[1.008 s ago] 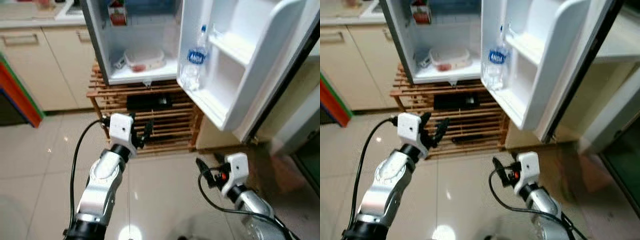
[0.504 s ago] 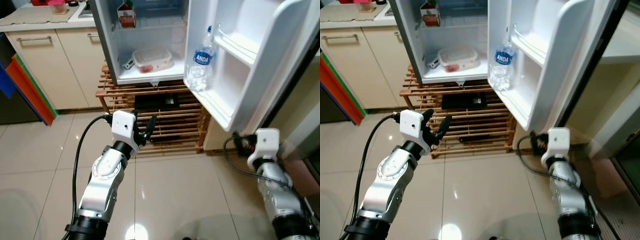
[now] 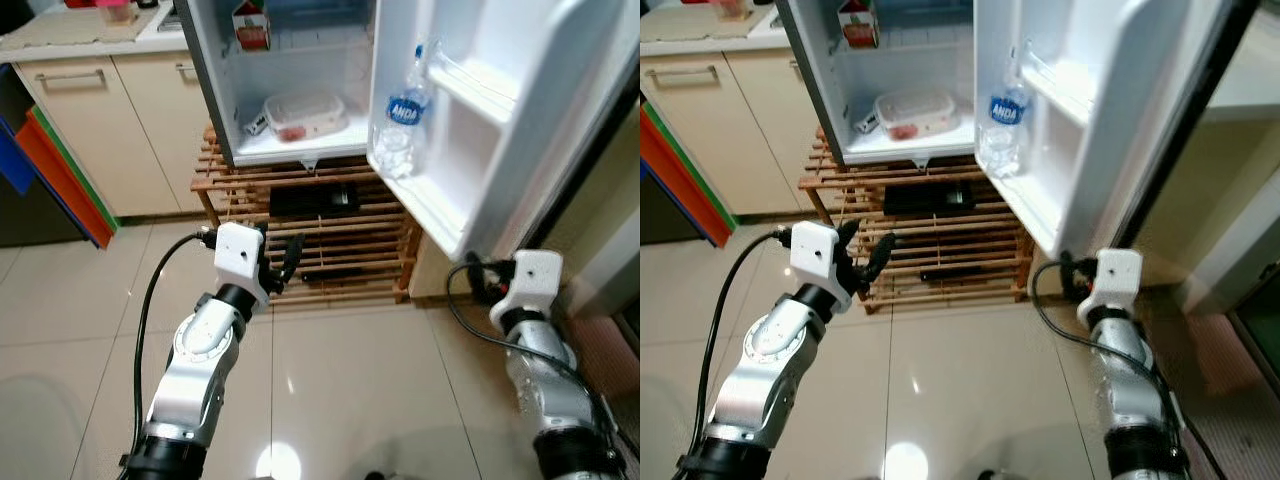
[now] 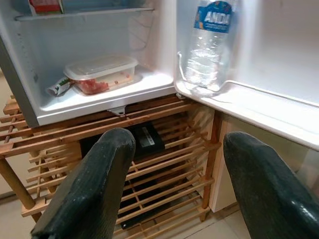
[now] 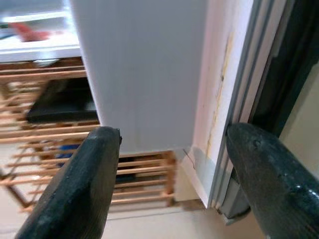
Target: Restocking fridge
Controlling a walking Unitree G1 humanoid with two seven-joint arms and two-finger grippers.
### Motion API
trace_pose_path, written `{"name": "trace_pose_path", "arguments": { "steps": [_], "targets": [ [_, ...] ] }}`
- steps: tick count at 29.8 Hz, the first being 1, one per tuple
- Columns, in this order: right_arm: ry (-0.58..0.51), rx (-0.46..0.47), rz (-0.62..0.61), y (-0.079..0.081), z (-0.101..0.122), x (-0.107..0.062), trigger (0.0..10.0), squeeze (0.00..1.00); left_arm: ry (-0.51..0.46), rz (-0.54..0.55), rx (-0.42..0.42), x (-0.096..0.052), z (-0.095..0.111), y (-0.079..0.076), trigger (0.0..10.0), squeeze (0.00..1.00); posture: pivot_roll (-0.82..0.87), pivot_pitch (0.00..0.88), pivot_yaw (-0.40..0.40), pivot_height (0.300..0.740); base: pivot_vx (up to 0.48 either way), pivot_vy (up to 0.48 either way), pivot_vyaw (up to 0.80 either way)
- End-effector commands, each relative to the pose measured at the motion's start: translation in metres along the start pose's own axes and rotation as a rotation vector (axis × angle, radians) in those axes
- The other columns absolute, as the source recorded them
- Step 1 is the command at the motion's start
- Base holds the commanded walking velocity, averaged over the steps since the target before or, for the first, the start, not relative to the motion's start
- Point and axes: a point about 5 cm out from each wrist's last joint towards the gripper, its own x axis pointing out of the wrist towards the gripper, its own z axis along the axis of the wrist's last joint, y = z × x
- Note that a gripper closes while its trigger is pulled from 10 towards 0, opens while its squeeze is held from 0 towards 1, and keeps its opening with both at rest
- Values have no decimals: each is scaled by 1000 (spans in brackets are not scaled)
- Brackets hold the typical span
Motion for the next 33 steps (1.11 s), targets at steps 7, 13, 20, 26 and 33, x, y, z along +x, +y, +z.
{"name": "trace_pose_path", "arguments": {
  "steps": [7, 13, 20, 26, 33],
  "targets": [
    [-11, 16, 38, -4, 8, -14, 10000, 0, 1, -13, 0, 3, 3, 3, 10000, 0, -78, 25, 82, 740, 0, 0, 0],
    [-86, 201, 352, 27, 35, -29, 10000, 0, 1, -10, -7, 4, 3, 4, 10000, 0, -84, 27, 85, 740, 0, 0, 0],
    [-98, 328, 525, 48, 59, -36, 10000, 0, 0, -13, -12, 5, 3, 2, 10000, 0, -86, 26, 76, 740, 0, 0, 0],
    [-157, 154, 434, 15, 78, -33, 10000, 0, 1, -10, -19, 3, 1, 1, 10000, 0, -92, 32, 71, 740, 0, 0, 0],
    [-192, 36, 498, -15, 124, -40, 10000, 0, 6, -28, -36, 5, 0, -4, 10000, 0, -123, 30, 78, 740, 0, 0, 0]
  ]
}}
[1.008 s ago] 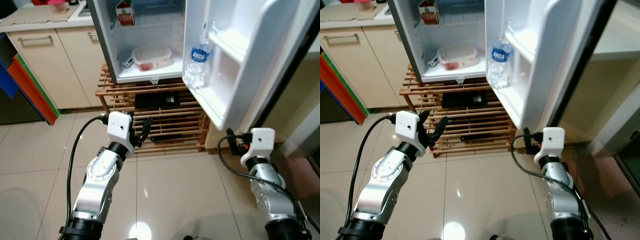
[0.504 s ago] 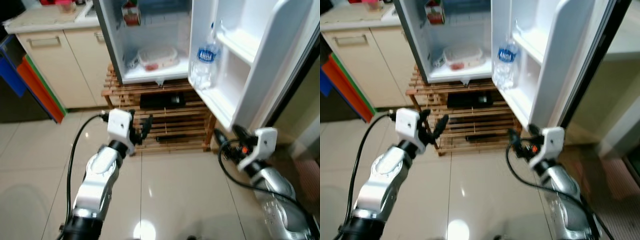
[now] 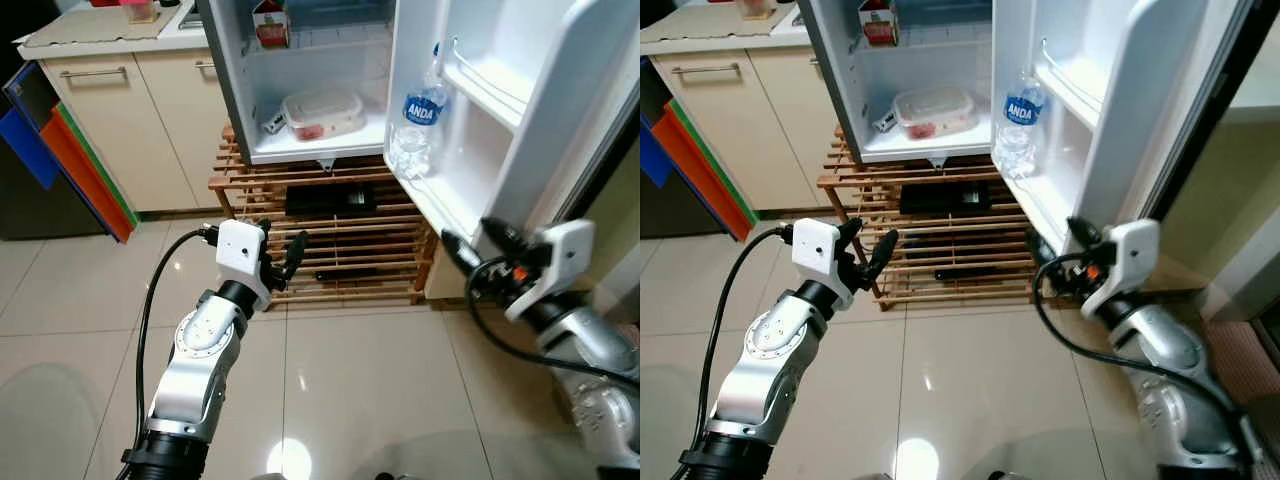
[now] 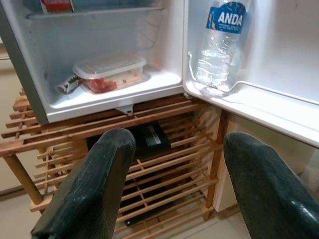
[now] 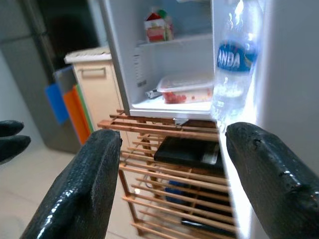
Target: Restocking fridge
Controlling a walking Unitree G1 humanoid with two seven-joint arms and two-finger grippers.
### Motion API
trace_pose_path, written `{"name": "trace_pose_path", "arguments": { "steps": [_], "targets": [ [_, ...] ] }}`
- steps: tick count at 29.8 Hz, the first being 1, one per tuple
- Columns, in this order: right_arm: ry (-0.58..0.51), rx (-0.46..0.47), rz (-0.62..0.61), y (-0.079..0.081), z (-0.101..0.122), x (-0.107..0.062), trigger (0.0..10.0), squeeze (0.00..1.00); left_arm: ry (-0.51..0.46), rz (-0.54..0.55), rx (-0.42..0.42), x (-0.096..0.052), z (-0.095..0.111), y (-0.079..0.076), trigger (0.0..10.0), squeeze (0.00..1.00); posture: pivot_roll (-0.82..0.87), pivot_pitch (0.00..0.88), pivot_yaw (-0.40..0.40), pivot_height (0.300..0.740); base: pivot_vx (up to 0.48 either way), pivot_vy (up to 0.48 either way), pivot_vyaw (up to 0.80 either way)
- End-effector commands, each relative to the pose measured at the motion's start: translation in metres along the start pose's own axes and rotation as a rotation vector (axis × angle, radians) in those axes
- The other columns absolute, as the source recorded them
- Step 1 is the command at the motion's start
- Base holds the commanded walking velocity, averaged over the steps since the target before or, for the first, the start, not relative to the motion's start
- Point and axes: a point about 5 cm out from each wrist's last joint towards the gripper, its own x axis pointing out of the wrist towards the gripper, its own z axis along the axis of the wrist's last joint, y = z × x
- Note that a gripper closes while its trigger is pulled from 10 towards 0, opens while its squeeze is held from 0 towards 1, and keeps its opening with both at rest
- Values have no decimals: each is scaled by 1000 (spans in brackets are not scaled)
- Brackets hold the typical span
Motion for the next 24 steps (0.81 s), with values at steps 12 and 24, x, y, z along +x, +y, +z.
{"name": "trace_pose_path", "arguments": {
  "steps": [12, 24],
  "targets": [
    [270, 9, -22, -17, -34, -53, 10000, 0, 9, -6, -9, 6, -9, -6, 10000, 0, -182, 22, 51, 740, 0, 0, 0],
    [472, -58, -465, -95, -79, -107, 10000, 0, 182, -4, 91, -13, -76, -9, 10000, 0, -197, 5, 18, 740, 0, 0, 0]
  ]
}}
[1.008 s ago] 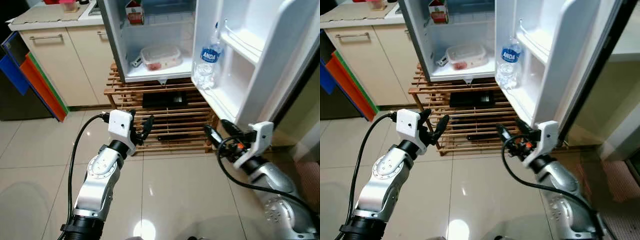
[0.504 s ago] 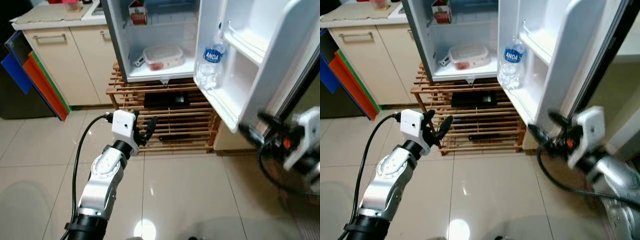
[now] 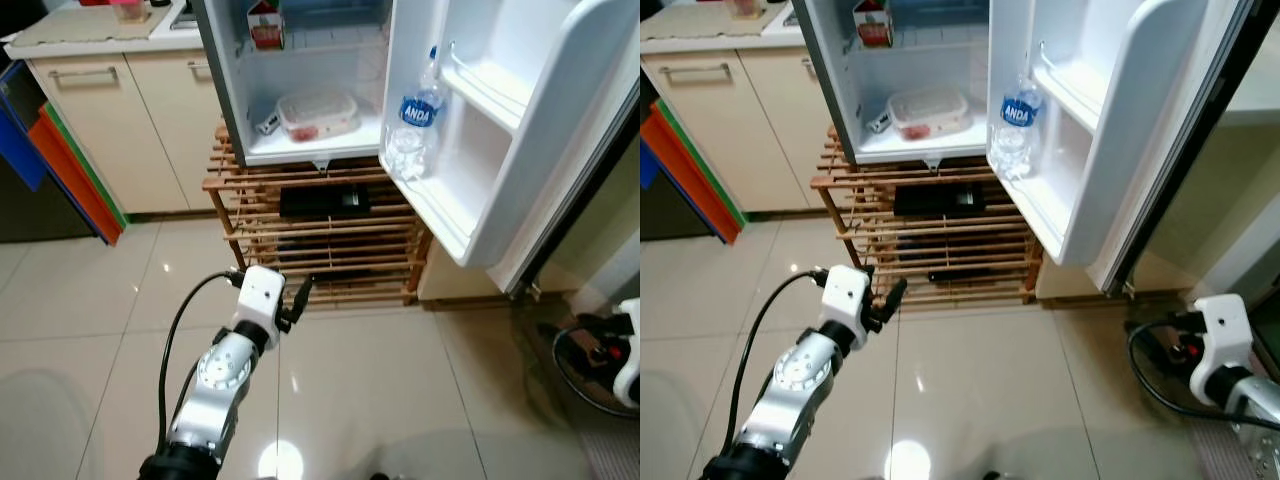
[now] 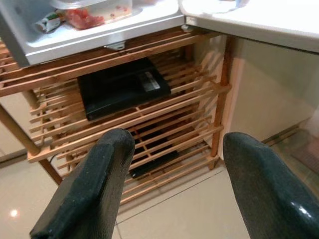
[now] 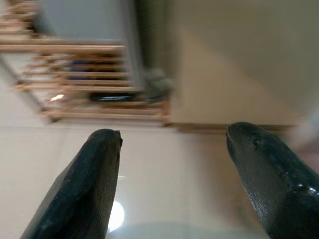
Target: Restocking fridge
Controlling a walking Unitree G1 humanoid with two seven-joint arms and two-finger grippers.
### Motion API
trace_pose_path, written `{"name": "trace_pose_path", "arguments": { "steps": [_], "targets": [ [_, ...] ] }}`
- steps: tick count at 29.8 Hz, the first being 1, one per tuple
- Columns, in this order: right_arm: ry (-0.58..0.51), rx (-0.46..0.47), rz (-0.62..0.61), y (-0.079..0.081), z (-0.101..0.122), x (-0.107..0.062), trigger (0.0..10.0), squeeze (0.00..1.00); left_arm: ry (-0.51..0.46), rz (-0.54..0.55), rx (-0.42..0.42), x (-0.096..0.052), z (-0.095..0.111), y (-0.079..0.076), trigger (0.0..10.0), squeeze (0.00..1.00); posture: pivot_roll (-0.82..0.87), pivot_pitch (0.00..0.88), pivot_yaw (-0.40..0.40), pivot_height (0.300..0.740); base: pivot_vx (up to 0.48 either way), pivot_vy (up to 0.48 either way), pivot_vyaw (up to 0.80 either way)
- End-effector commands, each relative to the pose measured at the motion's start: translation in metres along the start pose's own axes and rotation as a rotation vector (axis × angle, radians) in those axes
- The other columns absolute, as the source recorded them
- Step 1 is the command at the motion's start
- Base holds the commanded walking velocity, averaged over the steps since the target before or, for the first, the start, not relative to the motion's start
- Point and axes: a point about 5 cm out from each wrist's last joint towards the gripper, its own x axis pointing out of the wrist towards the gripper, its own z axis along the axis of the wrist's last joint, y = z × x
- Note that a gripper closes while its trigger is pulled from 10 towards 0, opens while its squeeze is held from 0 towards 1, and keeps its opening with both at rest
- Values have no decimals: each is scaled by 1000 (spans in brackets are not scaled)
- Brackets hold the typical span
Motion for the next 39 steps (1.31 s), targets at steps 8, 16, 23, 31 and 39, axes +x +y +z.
{"name": "trace_pose_path", "arguments": {
  "steps": [8, 16, 23, 31, 39],
  "targets": [
    [-180, -70, -302, -27, 31, 20, 10000, 0, 130, -15, 14, 0, -40, -10, 10000, 0, -179, 1, 4, 740, 0, 0, 0],
    [-236, -2, -363, -22, 38, 46, 10000, 0, 418, 5, 57, -9, -82, -15, 10000, 0, -186, 0, 6, 740, 0, 0, 0],
    [-242, 120, -349, -11, 42, 68, 10000, 0, 560, 14, 40, -22, -101, -14, 10000, 0, -182, 1, 9, 740, 0, 0, 0],
    [-264, 163, -286, 9, 53, 90, 10000, 0, 588, 19, 32, -23, -104, -16, 10000, 0, -176, 0, 0, 740, 0, 0, 0],
    [-364, 224, -59, 64, 81, 111, 10000, 0, 604, 30, 18, -25, -106, -18, 10000, 0, -173, 0, -11, 740, 0, 0, 0]
  ]
}}
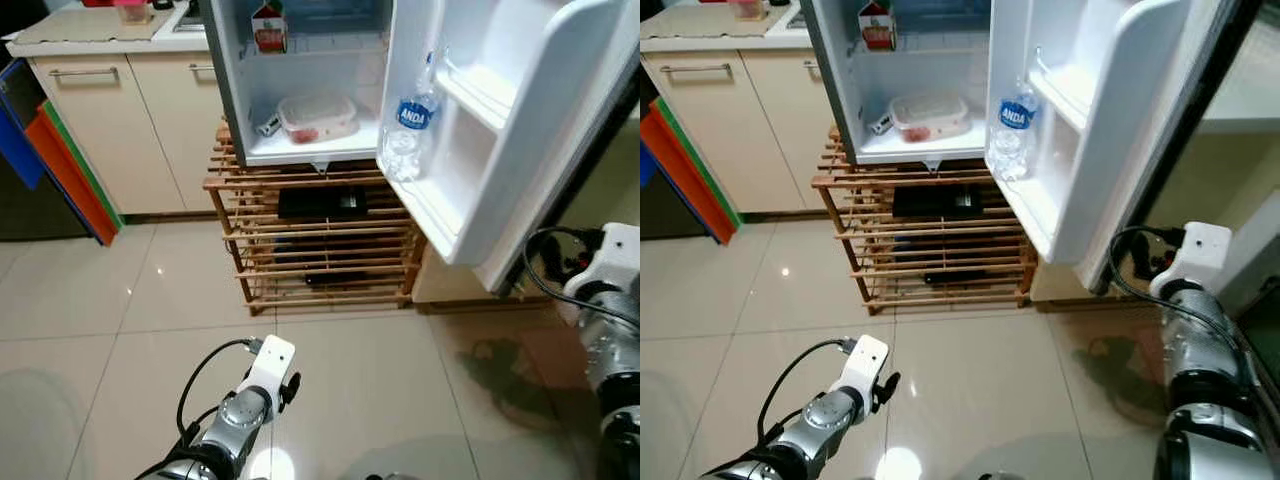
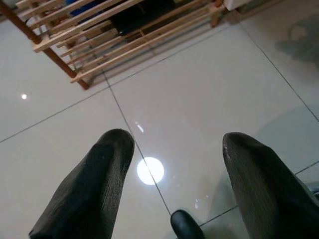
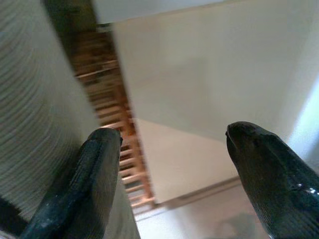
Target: Restocking fridge
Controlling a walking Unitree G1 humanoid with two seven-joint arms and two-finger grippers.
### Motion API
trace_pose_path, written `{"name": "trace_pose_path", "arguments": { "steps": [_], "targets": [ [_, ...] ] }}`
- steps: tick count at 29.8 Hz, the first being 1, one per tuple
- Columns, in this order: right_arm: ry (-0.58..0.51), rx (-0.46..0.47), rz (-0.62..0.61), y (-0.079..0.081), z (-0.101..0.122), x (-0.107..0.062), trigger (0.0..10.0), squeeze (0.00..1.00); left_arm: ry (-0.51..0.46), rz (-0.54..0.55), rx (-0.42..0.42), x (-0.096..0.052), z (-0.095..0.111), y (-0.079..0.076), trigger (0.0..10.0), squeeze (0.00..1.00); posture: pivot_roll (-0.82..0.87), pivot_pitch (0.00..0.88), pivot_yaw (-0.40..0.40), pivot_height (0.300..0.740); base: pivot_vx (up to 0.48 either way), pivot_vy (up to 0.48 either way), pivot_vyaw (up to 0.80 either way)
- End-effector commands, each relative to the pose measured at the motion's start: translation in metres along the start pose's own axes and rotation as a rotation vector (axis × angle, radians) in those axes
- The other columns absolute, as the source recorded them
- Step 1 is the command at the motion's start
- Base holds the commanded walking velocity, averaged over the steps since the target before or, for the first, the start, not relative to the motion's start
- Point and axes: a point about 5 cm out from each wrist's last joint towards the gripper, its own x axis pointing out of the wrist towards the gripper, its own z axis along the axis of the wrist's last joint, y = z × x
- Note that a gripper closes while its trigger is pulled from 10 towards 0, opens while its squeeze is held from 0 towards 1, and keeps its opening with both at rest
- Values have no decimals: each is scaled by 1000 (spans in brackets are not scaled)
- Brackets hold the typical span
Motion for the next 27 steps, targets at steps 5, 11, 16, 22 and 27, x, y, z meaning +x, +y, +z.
{"name": "trace_pose_path", "arguments": {
  "steps": [5, 11, 16, 22, 27],
  "targets": [
    [-120, 73, 323, 89, 30, 15, 10000, 0, 21, 16, -10, 0, -4, 1, 10000, 0, -166, 0, -14, 740, 0, 0, 0],
    [-133, 116, 601, 172, 37, 8, 10000, 0, -5, -24, 54, -1, -3, -9, 10000, 0, -148, 0, -26, 740, 0, 0, 0],
    [-120, 116, 668, 197, 38, 7, 10000, 0, -101, -60, 223, -2, 3, -15, 10000, 0, -134, 0, -34, 740, 0, 0, 0],
    [-125, 127, 756, 225, 47, 1, 10000, 0, -190, -26, 302, -7, 4, -4, 10000, 0, -100, 1, -43, 740, 0, 0, 0],
    [-153, 121, 747, 222, 53, 0, 10000, 0, -286, 33, 169, -8, 21, 14, 10000, 0, -85, 4, -45, 740, 0, 0, 0]
  ]
}}
